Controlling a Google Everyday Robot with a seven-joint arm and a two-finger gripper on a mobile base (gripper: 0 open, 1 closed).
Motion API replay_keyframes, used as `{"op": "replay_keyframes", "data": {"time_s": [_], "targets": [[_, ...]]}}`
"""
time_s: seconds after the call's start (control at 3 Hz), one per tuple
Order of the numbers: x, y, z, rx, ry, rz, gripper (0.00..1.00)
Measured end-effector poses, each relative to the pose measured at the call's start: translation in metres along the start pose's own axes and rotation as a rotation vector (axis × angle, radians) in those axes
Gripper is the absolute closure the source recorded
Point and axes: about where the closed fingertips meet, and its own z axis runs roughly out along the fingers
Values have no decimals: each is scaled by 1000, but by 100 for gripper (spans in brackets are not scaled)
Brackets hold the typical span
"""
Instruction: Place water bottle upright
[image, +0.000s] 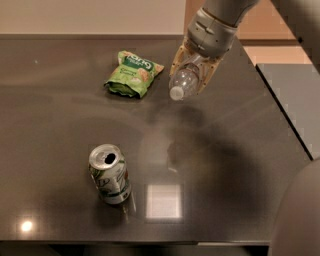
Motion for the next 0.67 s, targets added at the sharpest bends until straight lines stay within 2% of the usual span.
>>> {"op": "replay_keyframes", "data": {"time_s": [0.33,0.67], "targets": [[-13,-3,-14,57,-62,190,100],[-22,-11,-24,88,-115,374,100]]}}
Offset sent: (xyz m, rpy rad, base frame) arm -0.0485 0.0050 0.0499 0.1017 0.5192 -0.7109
